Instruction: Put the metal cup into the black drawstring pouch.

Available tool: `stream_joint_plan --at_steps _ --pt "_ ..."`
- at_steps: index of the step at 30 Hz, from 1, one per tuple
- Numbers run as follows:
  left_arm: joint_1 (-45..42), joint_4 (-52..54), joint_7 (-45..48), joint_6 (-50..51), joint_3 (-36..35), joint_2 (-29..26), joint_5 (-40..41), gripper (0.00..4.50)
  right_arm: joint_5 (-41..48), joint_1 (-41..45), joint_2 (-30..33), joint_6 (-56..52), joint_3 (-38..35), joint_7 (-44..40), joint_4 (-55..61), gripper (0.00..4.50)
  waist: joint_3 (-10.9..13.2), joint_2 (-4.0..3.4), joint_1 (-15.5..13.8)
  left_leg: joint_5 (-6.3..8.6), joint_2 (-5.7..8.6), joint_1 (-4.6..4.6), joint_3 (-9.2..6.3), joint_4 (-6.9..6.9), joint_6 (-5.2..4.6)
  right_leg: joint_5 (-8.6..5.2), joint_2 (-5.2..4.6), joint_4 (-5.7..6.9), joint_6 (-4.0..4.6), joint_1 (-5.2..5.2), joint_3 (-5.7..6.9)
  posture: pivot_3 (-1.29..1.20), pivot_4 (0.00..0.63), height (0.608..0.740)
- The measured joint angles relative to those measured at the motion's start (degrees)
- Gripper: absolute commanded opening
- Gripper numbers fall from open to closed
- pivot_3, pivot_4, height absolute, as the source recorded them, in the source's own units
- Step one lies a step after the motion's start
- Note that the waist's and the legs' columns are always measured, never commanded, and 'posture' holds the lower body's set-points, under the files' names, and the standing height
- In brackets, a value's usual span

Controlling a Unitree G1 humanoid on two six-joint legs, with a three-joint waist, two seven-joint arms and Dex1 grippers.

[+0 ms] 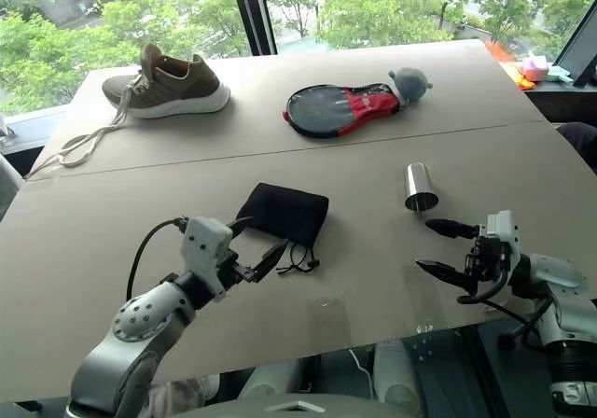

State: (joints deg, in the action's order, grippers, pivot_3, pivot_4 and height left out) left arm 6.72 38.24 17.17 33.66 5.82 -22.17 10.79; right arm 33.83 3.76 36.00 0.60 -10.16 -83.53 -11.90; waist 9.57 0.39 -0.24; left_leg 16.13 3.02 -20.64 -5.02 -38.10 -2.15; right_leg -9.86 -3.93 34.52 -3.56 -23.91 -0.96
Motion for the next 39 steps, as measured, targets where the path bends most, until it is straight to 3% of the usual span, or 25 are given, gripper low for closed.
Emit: stream_joint_plan --at_steps 5,12,26,29,35,36,39 --pt "-6.01 -0.69 -6.26 7.76 8.25 5.87 -5.03 4.50 -0.18 -0.83 0.45 2.47 -0.13 -1.03 0.80 4.47 0.02 0.04 -0.44 0.00 0.01 -0.02 -0.02 -0.01 0.00 0.03 -0.01 0.00 0.03 -0.01 0.02 0.00 0.150 0.740" --pt "-10.86 -0.62 -10.37 19.77 19.20 6.27 -11.94 4.50 -0.21 -3.29 1.89 3.37 -2.00 -1.01 1.34 4.47 0.03 0.04 -0.52 0.00 0.01 -0.02 -0.05 -0.01 0.00 -0.03 0.00 0.03 -0.04 -0.01 0.03 0.00 0.150 0.740" --pt "-8.39 -3.59 -24.31 13.37 23.49 6.88 -31.52 4.50 0.15 -4.62 3.15 3.04 -2.87 -1.02 2.06 4.47 0.04 0.05 -0.60 0.00 0.00 -0.05 -0.02 -0.01 0.00 -0.03 -0.06 0.01 -0.03 -0.02 0.01 0.00 0.150 0.740" --pt "-6.85 -3.60 -26.15 12.94 21.24 7.13 -34.56 3.30 0.13 -4.65 3.15 3.09 -2.87 -1.02 1.83 4.50 0.04 0.05 -0.59 0.00 0.00 -0.05 -0.02 -0.01 0.00 -0.03 -0.07 0.02 -0.03 -0.02 0.01 0.00 0.150 0.740" --pt "-3.15 -5.61 -28.65 10.61 16.26 10.53 -36.67 0.44 0.08 -4.21 3.04 3.13 -2.84 -1.01 1.34 4.50 0.04 0.05 -0.59 0.00 0.01 -0.06 -0.02 -0.02 0.00 -0.03 -0.09 0.01 -0.04 -0.02 0.01 0.00 0.150 0.740" --pt "-1.83 -6.66 -28.76 9.84 15.65 10.98 -36.67 0.10 -0.01 -3.90 2.98 3.16 -2.82 -0.99 0.53 4.50 0.04 0.06 -0.59 0.00 0.01 -0.06 -0.03 -0.01 0.00 -0.03 -0.08 0.00 -0.04 -0.02 0.03 0.00 0.150 0.740" --pt "-1.49 -7.51 -28.95 7.98 14.07 11.44 -37.16 0.10 -0.34 -3.38 2.71 3.30 -2.78 -0.81 -0.41 4.50 0.03 0.04 -0.65 0.00 0.01 -0.05 -0.04 -0.02 0.00 -0.04 -0.08 0.03 -0.04 -0.02 0.05 0.00 0.150 0.740"
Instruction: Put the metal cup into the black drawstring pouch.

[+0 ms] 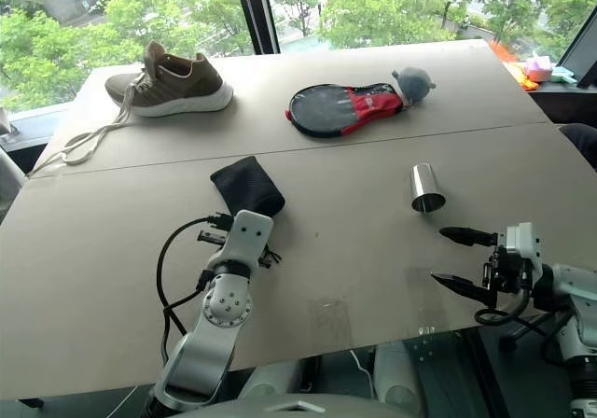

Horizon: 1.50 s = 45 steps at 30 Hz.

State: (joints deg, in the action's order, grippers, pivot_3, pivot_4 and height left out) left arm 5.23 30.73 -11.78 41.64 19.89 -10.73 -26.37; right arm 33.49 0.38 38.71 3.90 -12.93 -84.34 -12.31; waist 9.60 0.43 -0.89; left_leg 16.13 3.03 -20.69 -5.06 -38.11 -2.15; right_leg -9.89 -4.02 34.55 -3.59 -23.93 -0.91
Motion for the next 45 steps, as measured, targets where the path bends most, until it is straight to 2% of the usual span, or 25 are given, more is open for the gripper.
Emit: stream_joint_plan --at_steps 3,8,14,20,21,22,26,29,30,34,37,45 --pt "-0.30 -1.07 0.38 -1.79 -2.08 0.12 0.07 0.10 -1.02 0.76 -1.45 0.42 -0.01 2.66 0.01 4.50 -0.01 -0.01 0.11 0.00 -0.01 0.03 0.02 0.00 0.00 0.00 0.01 0.02 -0.01 0.01 -0.01 0.00 0.150 0.740" --pt "0.00 -1.51 2.03 -2.89 -7.78 5.69 4.17 0.10 -9.34 2.77 -3.11 0.83 0.10 17.17 -0.30 4.50 0.00 0.00 0.04 0.00 0.04 -0.05 0.05 -0.04 0.01 0.02 -0.03 0.03 -0.01 -0.07 -0.04 0.00 0.150 0.740" --pt "-0.68 -1.50 7.06 -4.80 -9.64 5.59 7.97 0.10 -16.54 6.12 -5.21 1.85 0.33 30.08 -1.10 4.50 -0.01 0.00 0.03 0.00 0.07 -0.06 0.03 -0.04 0.01 0.08 -0.02 0.03 0.09 -0.07 -0.04 0.00 0.150 0.740" --pt "-1.37 -1.75 8.30 -5.94 -9.71 5.55 8.38 0.10 -17.71 10.58 -8.05 1.51 0.55 36.60 -4.07 4.50 -0.01 0.00 0.16 -0.01 0.07 -0.05 0.03 -0.07 0.01 0.15 0.01 0.06 0.21 -0.07 -0.04 0.00 0.150 0.740" --pt "-1.38 -1.75 8.51 -6.07 -9.72 5.48 8.39 0.00 -17.98 11.22 -8.43 1.40 0.92 37.53 -4.63 3.95 0.00 0.00 0.16 -0.01 0.07 -0.05 0.02 -0.07 0.01 0.15 0.01 0.06 0.22 -0.07 -0.03 0.00 0.150 0.740" --pt "-1.45 -1.75 8.98 -6.17 -9.70 5.35 8.39 0.00 -18.34 11.91 -9.17 1.28 1.04 38.75 -5.18 3.64 0.00 0.00 0.16 -0.01 0.07 -0.06 0.02 -0.07 0.01 0.15 0.01 0.06 0.22 -0.08 -0.03 0.00 0.150 0.740" --pt "-3.03 -1.75 10.79 -7.55 -10.32 4.92 9.45 0.00 -18.77 13.02 -11.79 0.97 1.66 42.11 -6.31 1.66 0.00 0.00 0.04 -0.01 0.10 -0.08 0.00 -0.07 0.01 0.16 0.00 0.05 0.23 -0.08 -0.02 0.00 0.150 0.740" --pt "-5.04 -1.75 12.63 -7.50 -12.33 5.80 12.36 0.00 -18.91 13.02 -12.13 1.00 1.89 42.48 -6.34 0.58 0.00 0.00 0.10 -0.01 0.11 -0.07 0.02 -0.08 0.01 0.16 0.00 0.05 0.23 -0.08 -0.04 0.00 0.150 0.740" --pt "-5.96 -1.75 13.22 -7.38 -13.24 6.35 13.59 0.00 -18.95 13.02 -12.21 1.09 1.91 42.68 -6.35 0.03 -0.01 -0.01 0.12 -0.01 0.11 -0.06 0.03 -0.08 0.01 0.16 0.00 0.06 0.23 -0.08 -0.04 0.00 0.150 0.740" --pt "-8.47 -1.81 14.81 -5.60 -16.04 8.63 17.99 0.00 -19.49 13.31 -12.28 1.45 2.46 43.17 -6.21 0.03 -0.01 -0.01 0.20 -0.02 0.11 -0.05 0.03 -0.08 0.02 0.17 0.02 0.08 0.23 -0.08 -0.04 0.00 0.150 0.740" --pt "-12.96 -2.83 16.84 -0.50 -21.61 13.29 26.21 0.00 -19.87 14.34 -13.96 1.27 5.20 43.08 -1.69 0.03 0.01 0.01 0.60 -0.02 0.08 -0.04 0.03 -0.11 0.02 0.16 0.06 0.10 0.21 -0.08 -0.04 0.00 0.150 0.740" --pt "-20.25 -4.97 19.24 6.79 -25.97 14.55 37.61 0.00 -16.78 17.51 -17.17 -5.16 16.01 38.88 15.91 0.03 0.01 0.03 1.14 -0.17 0.13 -0.08 -0.05 -0.11 0.28 0.16 0.04 0.10 0.21 -0.09 0.00 0.00 0.150 0.740"
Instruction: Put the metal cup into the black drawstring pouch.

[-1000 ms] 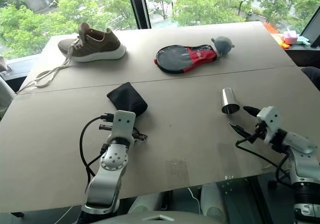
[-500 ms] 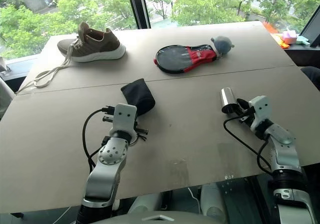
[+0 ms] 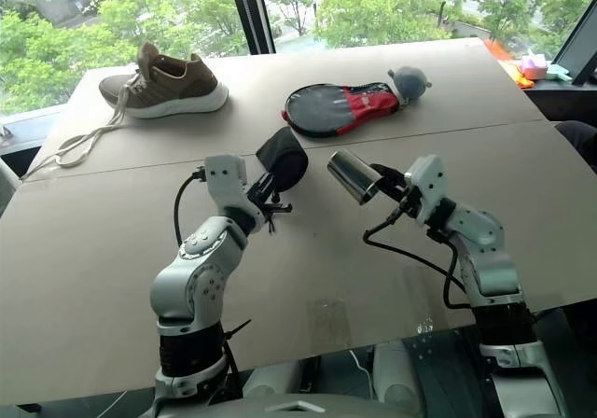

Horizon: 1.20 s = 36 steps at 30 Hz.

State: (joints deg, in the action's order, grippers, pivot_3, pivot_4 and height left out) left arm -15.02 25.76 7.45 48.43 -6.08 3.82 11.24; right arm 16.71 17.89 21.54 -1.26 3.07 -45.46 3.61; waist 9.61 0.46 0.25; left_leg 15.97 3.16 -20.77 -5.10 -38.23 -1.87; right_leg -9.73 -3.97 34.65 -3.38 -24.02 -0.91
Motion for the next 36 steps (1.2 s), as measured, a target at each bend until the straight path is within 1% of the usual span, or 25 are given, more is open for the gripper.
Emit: stream_joint_plan --at_steps 2,5,10,15,21,25,30,32,36 --pt "0.09 0.04 2.05 0.70 0.66 -0.46 2.29 0.00 -1.31 0.95 -0.72 0.27 3.03 -0.52 0.25 0.03 0.01 0.02 0.01 -0.01 0.02 -0.01 0.00 0.00 0.01 0.00 -0.01 -0.01 0.00 0.00 0.00 0.00 0.150 0.740" --pt "0.05 0.04 3.95 1.45 2.22 -1.56 4.70 0.00 -3.28 2.79 -2.14 1.37 5.27 -0.42 -1.17 0.03 0.02 0.03 0.09 -0.02 0.03 0.00 0.01 0.00 0.03 0.00 -0.01 0.00 0.00 -0.03 -0.02 0.00 0.150 0.740" --pt "-0.26 0.06 6.52 1.87 3.27 -3.92 7.61 0.00 -6.04 5.91 -3.99 4.48 5.48 1.56 -6.37 0.03 0.02 0.03 0.27 -0.02 0.03 0.02 -0.01 0.01 0.04 0.00 0.01 0.08 0.01 -0.05 -0.02 0.00 0.150 0.740" --pt "-0.32 0.06 6.88 2.48 2.49 -6.02 9.39 0.00 -7.79 5.84 -3.35 7.89 5.20 2.10 -10.79 0.03 0.02 0.03 0.33 -0.03 0.03 0.01 0.02 0.01 0.04 0.00 0.01 0.06 0.01 -0.06 -0.05 0.00 0.150 0.740" --pt "-1.84 0.38 6.40 3.23 0.79 -7.22 11.60 0.00 -8.10 4.20 -2.89 9.53 6.54 -0.79 -10.12 0.03 0.02 0.03 0.42 -0.03 0.02 0.02 0.01 0.02 0.05 0.00 0.01 0.07 0.01 -0.07 -0.05 0.00 0.150 0.740" --pt "-1.88 0.46 6.32 3.59 0.40 -7.55 12.82 0.00 -9.87 3.83 -2.77 10.26 7.48 -0.52 -9.56 0.03 0.02 0.03 0.42 -0.03 0.03 0.01 0.02 0.01 0.05 0.00 0.01 0.08 0.01 -0.07 -0.05 0.00 0.150 0.740" --pt "-1.83 0.82 7.88 3.62 1.99 -8.86 15.05 0.00 -13.17 4.70 -3.53 8.53 7.48 3.84 -12.56 0.03 0.02 0.03 0.40 -0.03 0.04 0.01 0.02 0.01 0.06 0.00 0.00 0.08 0.01 -0.07 -0.07 0.00 0.150 0.740" --pt "-1.51 1.74 9.63 3.54 3.26 -9.79 16.31 0.00 -14.37 6.08 -4.22 5.72 7.20 6.93 -13.89 0.03 0.02 0.03 0.45 -0.04 0.04 0.00 0.06 0.02 0.07 0.00 0.00 0.10 0.02 -0.12 -0.11 0.00 0.150 0.740" --pt "-0.25 2.80 11.80 3.31 5.12 -11.47 17.92 0.00 -11.64 7.74 -9.10 -0.24 3.95 11.99 -14.12 0.03 0.02 0.03 0.53 -0.07 -0.02 -0.01 0.06 0.08 0.13 0.00 0.08 0.14 0.04 -0.21 -0.18 0.00 0.150 0.740"
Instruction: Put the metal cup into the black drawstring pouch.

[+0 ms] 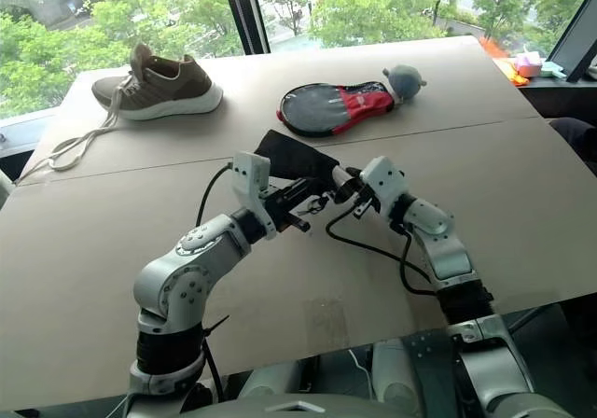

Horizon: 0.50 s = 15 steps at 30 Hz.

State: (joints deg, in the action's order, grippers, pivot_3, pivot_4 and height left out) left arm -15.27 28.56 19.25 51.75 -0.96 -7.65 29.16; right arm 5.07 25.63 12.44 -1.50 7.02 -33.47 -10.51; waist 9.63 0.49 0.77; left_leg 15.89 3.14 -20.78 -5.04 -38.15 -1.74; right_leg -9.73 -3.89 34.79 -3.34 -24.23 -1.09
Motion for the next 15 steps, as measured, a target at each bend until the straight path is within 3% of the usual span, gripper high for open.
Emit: stream_joint_plan --at_steps 4,6,12,15 --pt "0.08 0.15 0.91 -0.21 1.60 -0.96 0.51 0.00 5.04 0.19 -6.16 -4.91 -2.06 2.82 0.34 0.03 0.00 0.00 0.01 0.00 0.00 0.00 0.00 0.04 0.00 0.00 0.00 -0.01 0.00 0.00 -0.01 0.00 0.150 0.740" --pt "0.42 0.24 1.26 -0.94 1.68 -1.66 0.89 0.00 11.51 0.14 -11.62 -9.51 -5.41 4.80 1.46 0.03 0.00 0.00 0.00 0.00 0.00 -0.02 -0.02 0.04 0.00 0.00 -0.01 -0.01 0.00 -0.01 -0.02 0.00 0.150 0.740" --pt "0.34 1.42 1.45 -2.46 1.63 -2.12 1.60 0.00 26.14 0.14 -18.70 -20.89 -12.28 10.02 5.21 0.03 0.01 -0.03 -0.07 0.01 0.02 -0.04 -0.08 0.07 -0.01 0.00 -0.02 -0.01 0.01 -0.04 0.02 0.00 0.150 0.740" --pt "0.43 1.48 1.52 -2.44 1.70 -2.37 2.18 0.00 17.35 0.17 -13.77 -15.24 -7.87 11.38 5.18 0.03 0.02 -0.04 -0.06 0.01 0.14 -0.05 -0.05 0.08 -0.01 0.00 -0.05 -0.01 -0.01 -0.05 0.03 0.00 0.150 0.740"
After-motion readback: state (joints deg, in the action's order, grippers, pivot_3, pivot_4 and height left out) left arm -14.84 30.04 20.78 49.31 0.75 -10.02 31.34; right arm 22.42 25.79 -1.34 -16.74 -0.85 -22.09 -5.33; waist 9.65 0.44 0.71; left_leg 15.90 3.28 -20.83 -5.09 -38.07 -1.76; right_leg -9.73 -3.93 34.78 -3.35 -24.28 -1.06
